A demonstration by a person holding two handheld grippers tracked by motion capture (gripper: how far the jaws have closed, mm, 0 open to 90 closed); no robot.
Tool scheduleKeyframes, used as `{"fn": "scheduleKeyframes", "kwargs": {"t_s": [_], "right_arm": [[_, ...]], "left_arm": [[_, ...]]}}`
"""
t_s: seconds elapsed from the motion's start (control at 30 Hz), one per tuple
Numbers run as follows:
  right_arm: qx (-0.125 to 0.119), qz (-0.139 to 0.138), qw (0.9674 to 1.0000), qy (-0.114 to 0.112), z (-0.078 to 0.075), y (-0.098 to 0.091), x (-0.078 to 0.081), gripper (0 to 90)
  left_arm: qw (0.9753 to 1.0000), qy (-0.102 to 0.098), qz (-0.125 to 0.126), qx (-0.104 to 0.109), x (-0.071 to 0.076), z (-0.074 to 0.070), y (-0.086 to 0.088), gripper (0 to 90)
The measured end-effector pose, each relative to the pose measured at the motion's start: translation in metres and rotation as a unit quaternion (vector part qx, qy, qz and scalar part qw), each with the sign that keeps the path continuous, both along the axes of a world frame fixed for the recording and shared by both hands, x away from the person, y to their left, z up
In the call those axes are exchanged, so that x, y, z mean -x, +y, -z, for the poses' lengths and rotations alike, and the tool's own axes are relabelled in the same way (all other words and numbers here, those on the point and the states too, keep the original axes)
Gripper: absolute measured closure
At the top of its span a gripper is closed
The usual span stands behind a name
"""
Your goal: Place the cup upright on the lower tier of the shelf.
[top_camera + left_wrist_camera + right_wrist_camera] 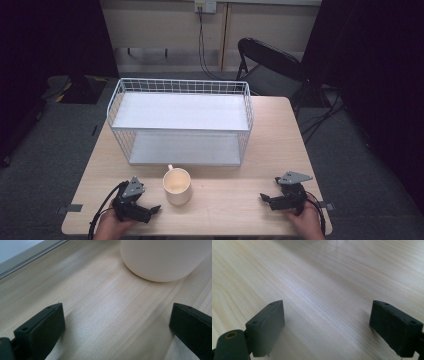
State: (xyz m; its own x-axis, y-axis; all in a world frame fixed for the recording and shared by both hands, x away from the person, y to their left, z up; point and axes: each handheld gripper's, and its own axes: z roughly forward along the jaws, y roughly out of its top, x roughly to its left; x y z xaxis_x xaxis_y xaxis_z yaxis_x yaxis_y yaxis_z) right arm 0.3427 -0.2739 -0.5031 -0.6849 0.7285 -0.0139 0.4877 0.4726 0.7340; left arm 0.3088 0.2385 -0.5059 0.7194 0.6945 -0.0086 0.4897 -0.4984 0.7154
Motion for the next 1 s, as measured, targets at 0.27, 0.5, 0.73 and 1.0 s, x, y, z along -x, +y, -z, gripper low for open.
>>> {"fn": "scheduleKeyframes", "kwargs": {"t_s": [0.27, 0.5, 0.73, 1.0], "right_arm": [[0.0, 0.002, 1.0, 0.001, 0.0, 0.0, 0.0, 11.9], [0.0, 0.003, 1.0, 0.001, 0.0, 0.0, 0.0, 11.9], [-0.001, 0.004, 1.0, 0.001, 0.0, 0.0, 0.0, 11.9], [-0.001, 0.005, 1.0, 0.001, 0.0, 0.001, 0.0, 11.9]], "left_arm": [[0.9998, 0.003, -0.019, -0.002, 0.0, -0.005, 0.0, 12.0], [0.9995, 0.006, -0.008, 0.029, 0.002, -0.015, 0.003, 17.2], [0.998, -0.023, -0.001, 0.059, 0.008, -0.036, -0.001, 17.6], [0.9971, -0.023, 0.006, 0.071, 0.008, -0.047, -0.007, 17.5]]}}
